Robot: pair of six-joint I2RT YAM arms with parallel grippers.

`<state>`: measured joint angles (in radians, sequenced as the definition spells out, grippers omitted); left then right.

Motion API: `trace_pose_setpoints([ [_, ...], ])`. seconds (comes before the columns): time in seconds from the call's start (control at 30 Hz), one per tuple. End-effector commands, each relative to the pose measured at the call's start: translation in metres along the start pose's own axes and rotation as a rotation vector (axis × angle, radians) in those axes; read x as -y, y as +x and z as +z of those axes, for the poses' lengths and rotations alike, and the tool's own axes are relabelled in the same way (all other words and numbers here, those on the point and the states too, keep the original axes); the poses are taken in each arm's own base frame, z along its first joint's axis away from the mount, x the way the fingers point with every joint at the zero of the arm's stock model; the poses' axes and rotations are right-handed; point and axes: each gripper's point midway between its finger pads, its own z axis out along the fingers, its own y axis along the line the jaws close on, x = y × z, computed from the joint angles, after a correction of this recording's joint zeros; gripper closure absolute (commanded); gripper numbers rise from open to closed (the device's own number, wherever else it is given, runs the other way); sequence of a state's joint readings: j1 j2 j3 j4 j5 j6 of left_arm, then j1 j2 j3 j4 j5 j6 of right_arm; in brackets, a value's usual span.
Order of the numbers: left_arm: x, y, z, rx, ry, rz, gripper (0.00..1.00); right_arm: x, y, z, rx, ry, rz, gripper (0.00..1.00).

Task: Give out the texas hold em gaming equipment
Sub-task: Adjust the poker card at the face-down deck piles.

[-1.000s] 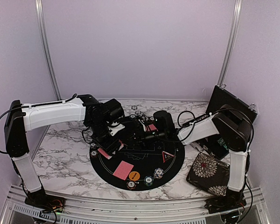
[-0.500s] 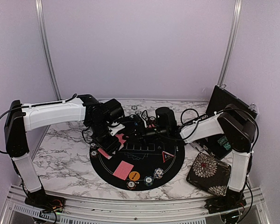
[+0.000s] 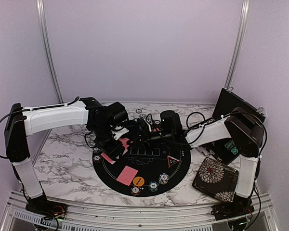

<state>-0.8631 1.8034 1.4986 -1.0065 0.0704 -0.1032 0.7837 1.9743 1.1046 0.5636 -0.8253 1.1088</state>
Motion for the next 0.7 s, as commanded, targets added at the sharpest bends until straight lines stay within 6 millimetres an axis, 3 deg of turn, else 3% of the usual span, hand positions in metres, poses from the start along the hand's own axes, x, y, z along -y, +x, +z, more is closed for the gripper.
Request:
trace_pose_setpoints([
  [0.0,0.0021,-0.008,-0.0155,0.048,0.007,0.017,0.54,-0.021,-0.004,0.0049,0.002,-0.035,-0.046,0.96],
  [0.37,0.0019,-0.0095,-0.0151,0.048,0.006,0.017,0.54,-0.0249,0.0032,0.0074,-0.006,-0.04,-0.047,0.96],
  [0.67,0.0028,-0.0096,-0.0153,0.048,0.01,0.018,0.54,-0.0202,0.0033,0.0049,0.001,-0.024,-0.044,0.84],
])
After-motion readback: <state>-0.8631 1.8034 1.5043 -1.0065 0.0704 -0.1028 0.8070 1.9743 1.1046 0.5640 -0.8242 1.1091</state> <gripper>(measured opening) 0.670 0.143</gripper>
